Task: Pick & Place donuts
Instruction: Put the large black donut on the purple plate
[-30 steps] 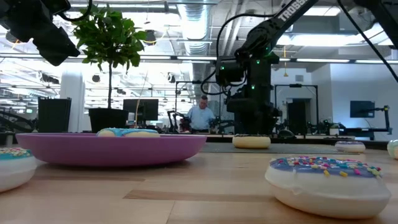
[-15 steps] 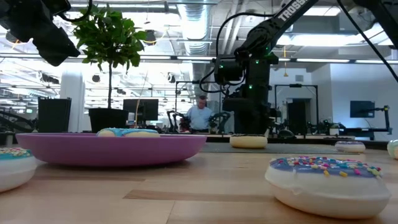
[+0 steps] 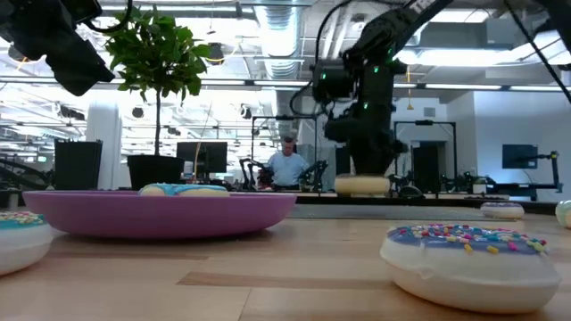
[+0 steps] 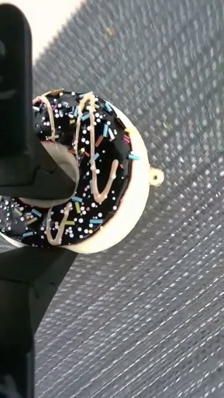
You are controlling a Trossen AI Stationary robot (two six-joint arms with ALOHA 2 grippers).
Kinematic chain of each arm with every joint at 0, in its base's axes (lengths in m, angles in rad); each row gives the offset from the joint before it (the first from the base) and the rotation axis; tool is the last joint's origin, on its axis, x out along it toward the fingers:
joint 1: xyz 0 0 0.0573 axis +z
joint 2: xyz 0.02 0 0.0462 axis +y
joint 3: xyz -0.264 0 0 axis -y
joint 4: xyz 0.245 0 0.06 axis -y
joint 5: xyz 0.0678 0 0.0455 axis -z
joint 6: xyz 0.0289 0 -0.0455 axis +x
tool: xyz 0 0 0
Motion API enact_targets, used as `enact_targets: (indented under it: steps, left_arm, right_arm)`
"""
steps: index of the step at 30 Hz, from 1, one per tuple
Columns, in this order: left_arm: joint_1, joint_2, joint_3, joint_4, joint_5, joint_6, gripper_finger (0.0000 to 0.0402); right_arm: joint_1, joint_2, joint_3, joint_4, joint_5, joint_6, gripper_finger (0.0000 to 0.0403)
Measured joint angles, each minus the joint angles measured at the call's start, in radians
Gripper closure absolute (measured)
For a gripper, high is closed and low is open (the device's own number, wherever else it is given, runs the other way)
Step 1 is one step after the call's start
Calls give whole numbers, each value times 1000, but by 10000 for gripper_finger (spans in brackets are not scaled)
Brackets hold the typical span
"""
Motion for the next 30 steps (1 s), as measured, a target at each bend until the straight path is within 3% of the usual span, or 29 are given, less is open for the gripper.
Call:
enact_targets:
  steps: [11,17,25,30]
  left_arm:
    - [0,0,0,0,2,0,285]
    - [0,0,0,0,3,0,285]
    - [0,0,0,0,12,31,285]
    - [0,0,0,-1,13,48,285]
  right_arm:
    - [181,-126,0,40,-4,70,308]
    - [308,-127,0,226,-4,86,308]
    - [384,-127,0,432,27,188,308]
    - [415,-55,67,409,38,251,308]
